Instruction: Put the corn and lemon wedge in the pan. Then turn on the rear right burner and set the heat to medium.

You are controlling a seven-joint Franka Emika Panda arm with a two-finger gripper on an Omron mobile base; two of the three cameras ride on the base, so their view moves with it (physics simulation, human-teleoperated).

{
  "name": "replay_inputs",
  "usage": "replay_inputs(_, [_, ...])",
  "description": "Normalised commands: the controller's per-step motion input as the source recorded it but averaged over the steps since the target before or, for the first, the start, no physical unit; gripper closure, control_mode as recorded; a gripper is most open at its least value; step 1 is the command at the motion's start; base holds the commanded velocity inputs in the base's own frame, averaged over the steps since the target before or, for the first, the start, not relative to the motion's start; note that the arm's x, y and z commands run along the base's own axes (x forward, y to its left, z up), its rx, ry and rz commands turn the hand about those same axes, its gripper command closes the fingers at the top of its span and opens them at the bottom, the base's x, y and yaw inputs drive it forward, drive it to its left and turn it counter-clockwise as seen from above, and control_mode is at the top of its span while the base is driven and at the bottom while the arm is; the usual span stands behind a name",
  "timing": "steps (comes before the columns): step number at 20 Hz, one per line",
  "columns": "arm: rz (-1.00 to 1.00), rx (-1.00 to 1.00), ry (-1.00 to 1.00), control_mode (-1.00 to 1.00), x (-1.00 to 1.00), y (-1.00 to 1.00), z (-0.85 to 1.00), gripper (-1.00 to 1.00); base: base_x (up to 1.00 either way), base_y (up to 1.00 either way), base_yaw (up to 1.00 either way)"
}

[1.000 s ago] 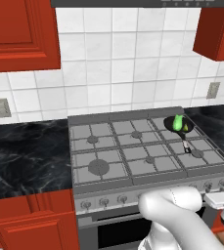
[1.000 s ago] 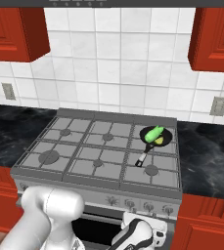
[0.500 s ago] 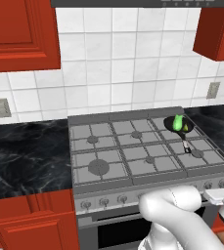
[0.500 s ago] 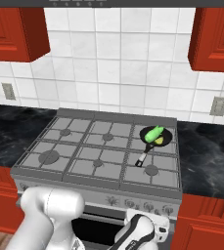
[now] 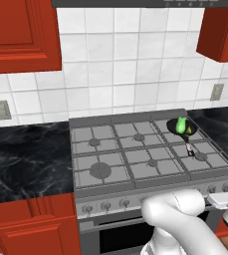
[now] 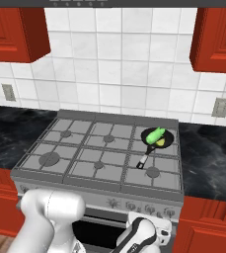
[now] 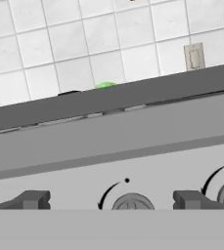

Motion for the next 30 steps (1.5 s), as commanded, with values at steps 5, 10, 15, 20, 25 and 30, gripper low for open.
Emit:
replay_inputs(5, [0.00,0.00,0.00,-1.00,0.09,0.00,-0.17,-1.00,0.00,0.00,0.00])
replay_inputs(10, [0.00,0.00,0.00,-1.00,0.17,-0.02,-0.21,-1.00,0.00,0.00,0.00])
replay_inputs(15, [0.00,0.00,0.00,-1.00,0.18,-0.09,-0.13,-1.00,0.00,0.00,0.00])
replay_inputs(20, [0.00,0.00,0.00,-1.00,0.19,-0.17,-0.05,-1.00,0.00,0.00,0.00])
replay_inputs(25, [0.00,0.00,0.00,-1.00,0.13,-0.24,-0.11,-1.00,0.00,0.00,0.00])
replay_inputs(30, [0.00,0.00,0.00,-1.00,0.08,-0.08,-0.17,-1.00,0.00,0.00,0.00])
